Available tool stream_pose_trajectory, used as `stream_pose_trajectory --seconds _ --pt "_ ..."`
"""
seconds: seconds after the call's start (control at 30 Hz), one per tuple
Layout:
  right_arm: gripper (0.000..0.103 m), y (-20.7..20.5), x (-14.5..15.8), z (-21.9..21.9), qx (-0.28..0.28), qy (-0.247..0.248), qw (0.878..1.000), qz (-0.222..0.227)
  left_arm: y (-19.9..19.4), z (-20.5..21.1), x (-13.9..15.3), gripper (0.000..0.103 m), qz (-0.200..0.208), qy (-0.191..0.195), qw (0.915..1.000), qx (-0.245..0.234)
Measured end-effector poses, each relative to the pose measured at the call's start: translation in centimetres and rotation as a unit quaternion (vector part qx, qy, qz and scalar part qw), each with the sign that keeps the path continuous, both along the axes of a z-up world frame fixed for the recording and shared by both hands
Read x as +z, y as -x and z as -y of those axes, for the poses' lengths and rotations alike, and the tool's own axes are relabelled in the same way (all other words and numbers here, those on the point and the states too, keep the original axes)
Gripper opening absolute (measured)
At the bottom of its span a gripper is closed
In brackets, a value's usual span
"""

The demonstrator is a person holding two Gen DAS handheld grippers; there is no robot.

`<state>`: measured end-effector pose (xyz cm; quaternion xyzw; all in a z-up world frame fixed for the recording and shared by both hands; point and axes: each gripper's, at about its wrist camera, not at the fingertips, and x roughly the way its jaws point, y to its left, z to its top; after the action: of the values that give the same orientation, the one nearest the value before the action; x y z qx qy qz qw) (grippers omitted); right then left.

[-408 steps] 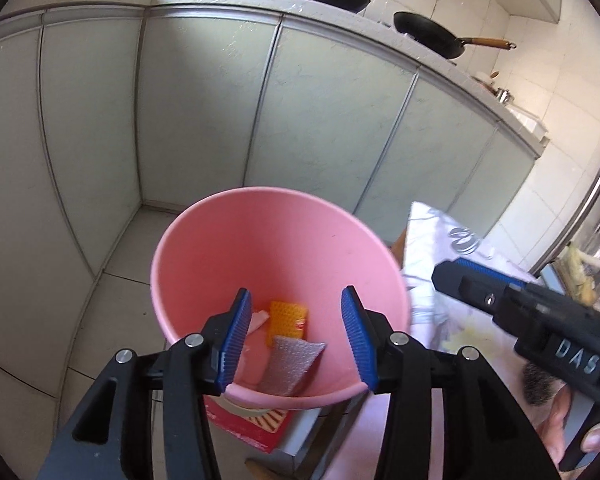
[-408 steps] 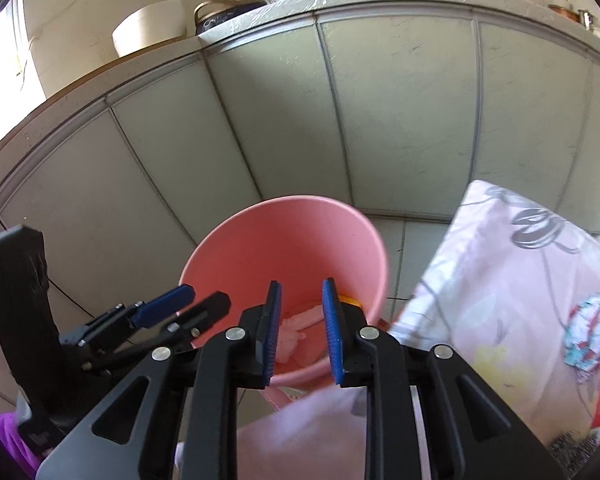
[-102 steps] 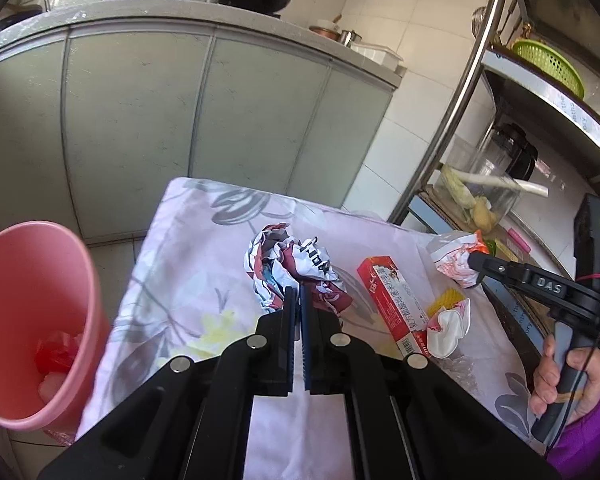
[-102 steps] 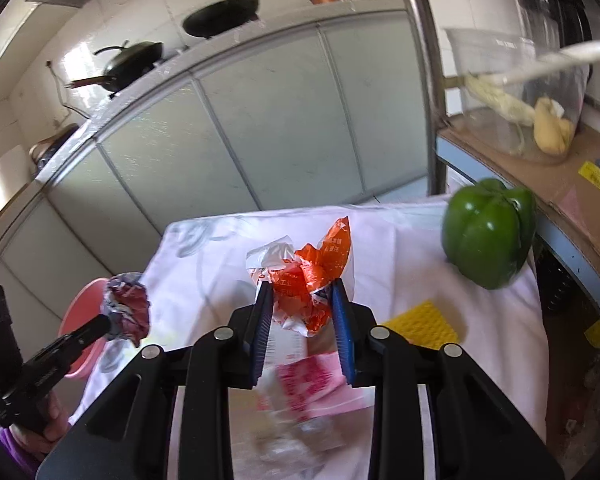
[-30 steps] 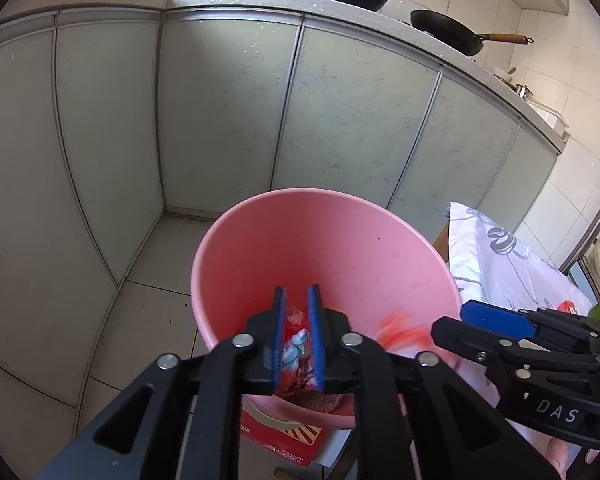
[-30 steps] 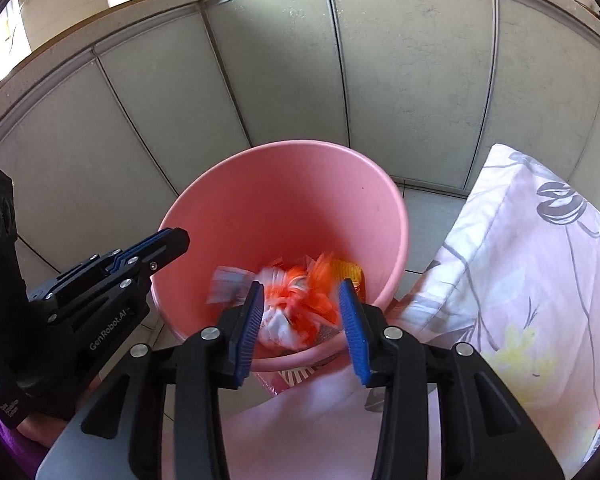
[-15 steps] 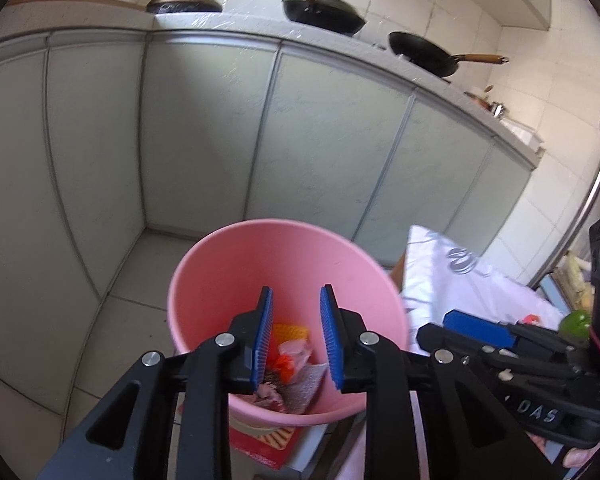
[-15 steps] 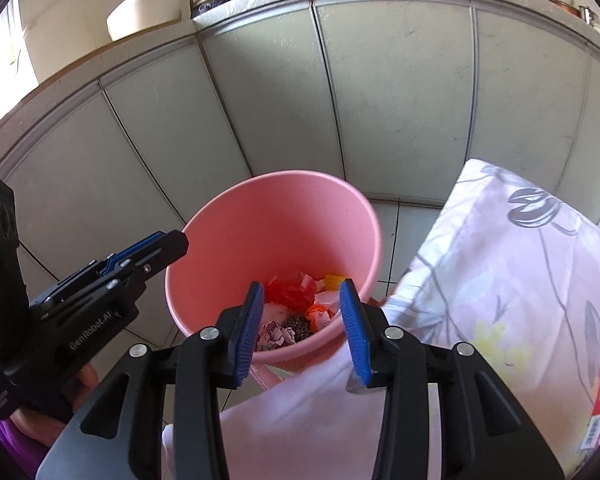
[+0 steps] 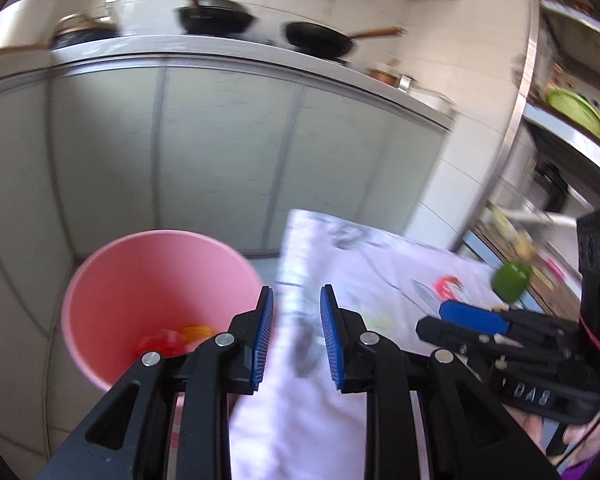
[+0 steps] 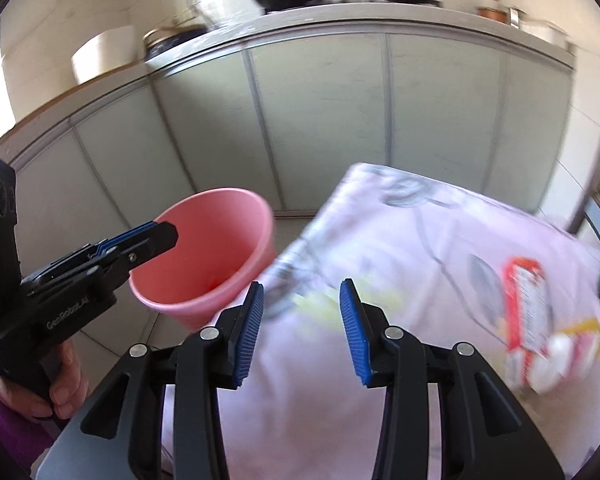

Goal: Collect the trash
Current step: 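Move both open tools back over the table, then grasp the clear plastic wrap with the left tool and lift it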

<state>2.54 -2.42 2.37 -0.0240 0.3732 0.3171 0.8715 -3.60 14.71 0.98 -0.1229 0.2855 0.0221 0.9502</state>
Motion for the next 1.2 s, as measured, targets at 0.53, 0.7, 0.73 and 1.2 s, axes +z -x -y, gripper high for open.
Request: stream_pose_trajectory --seconds 0.53,0.7,0.73,1.2 --pt "0.041 0.2 -1.0 19.9 -0.198 -0.025 0.98 -0.018 -4.2 16.9 -2.2 0.042 -0.062 -0.023 0.963 -0.261" --pt "0.041 0.1 -1.6 22.8 -0.23 -0.036 0.972 -0.024 -5.8 21.2 -4.1 0.042 -0.092 -0.043 0.9441 -0.314" --pt "0.041 0.0 -1.8 23.2 -0.233 -0.039 0.971 -0.026 -5.9 21.7 -4.4 0.042 -0.096 -0.049 0.9422 -0.317" --pt "0.041 -0.7 -3.5 23.7 -0.238 -0.052 0.968 -0.064 -7.2 24.3 -7.7 0.036 -0.121 -0.06 0.9283 -0.347"
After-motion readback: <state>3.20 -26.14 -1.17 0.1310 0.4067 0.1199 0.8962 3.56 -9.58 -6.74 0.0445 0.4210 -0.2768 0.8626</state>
